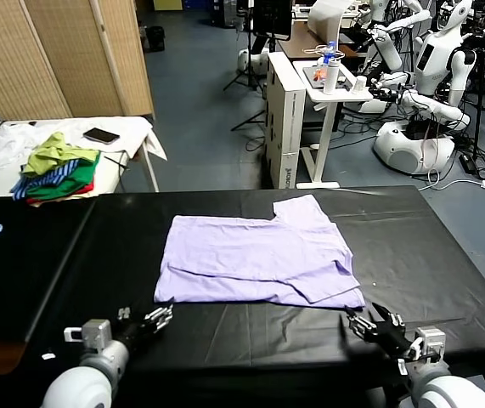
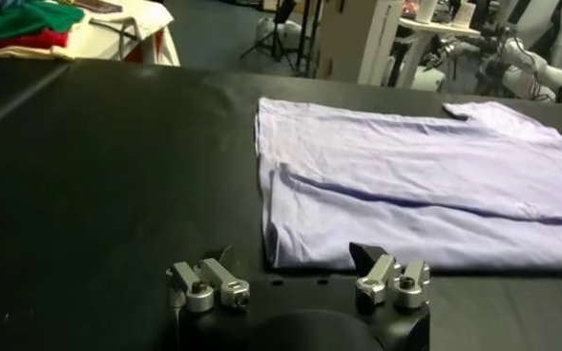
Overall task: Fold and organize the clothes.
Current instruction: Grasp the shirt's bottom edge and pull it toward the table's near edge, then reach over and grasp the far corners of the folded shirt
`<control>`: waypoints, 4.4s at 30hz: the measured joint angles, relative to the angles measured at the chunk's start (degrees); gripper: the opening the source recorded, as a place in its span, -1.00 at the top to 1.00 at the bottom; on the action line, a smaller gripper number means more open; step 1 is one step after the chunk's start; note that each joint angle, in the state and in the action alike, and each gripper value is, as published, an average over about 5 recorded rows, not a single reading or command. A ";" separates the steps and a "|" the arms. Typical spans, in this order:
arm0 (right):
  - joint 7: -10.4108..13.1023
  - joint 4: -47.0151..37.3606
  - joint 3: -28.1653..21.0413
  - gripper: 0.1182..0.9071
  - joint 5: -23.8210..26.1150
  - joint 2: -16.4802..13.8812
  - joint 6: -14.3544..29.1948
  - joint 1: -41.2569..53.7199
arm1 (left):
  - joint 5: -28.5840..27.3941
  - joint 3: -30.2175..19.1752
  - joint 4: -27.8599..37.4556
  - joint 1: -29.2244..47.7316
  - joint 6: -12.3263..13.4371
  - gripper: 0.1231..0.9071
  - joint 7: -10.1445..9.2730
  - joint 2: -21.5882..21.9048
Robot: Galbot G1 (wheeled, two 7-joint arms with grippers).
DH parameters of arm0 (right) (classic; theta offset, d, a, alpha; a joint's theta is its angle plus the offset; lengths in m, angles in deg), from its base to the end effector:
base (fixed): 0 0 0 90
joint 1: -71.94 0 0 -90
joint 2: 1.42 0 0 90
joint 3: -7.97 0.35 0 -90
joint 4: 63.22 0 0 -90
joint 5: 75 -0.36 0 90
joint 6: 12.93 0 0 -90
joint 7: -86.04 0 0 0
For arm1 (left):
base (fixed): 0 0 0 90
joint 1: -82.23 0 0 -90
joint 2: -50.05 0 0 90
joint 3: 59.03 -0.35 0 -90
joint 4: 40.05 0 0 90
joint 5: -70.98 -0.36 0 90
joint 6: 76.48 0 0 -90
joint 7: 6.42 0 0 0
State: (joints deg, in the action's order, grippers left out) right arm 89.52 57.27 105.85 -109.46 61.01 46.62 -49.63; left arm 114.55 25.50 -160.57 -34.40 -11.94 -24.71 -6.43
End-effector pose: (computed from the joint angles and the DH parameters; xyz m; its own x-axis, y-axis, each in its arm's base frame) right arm 0.1945 -0.1152 -0.2705 -0.8443 -0.1115 0.5241 -0.0760 0.9932 0.0887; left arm 0.2062 0.0677 -0.2776 -0.8449 0.1210 0.5210 0.0594 0.9893 -0.1333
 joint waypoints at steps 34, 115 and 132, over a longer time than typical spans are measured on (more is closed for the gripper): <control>2.43 11.91 1.68 0.94 1.38 -6.01 -10.75 -11.47 | -8.41 6.01 -10.94 -18.05 -3.35 0.95 -5.12 0.32; 3.15 -36.65 -33.45 -0.82 -8.85 -2.39 -10.82 55.34 | 13.67 -11.61 25.32 35.90 -12.46 -0.95 -1.80 5.40; 2.94 -39.11 -33.34 -0.26 -7.76 -0.85 -10.17 55.47 | 14.39 -11.10 25.07 34.90 -12.98 -0.29 -1.61 5.35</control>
State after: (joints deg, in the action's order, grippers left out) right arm 92.47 18.16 72.51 -117.22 60.17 36.46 5.84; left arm 128.94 14.40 -135.50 0.50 -24.92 -26.32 -1.08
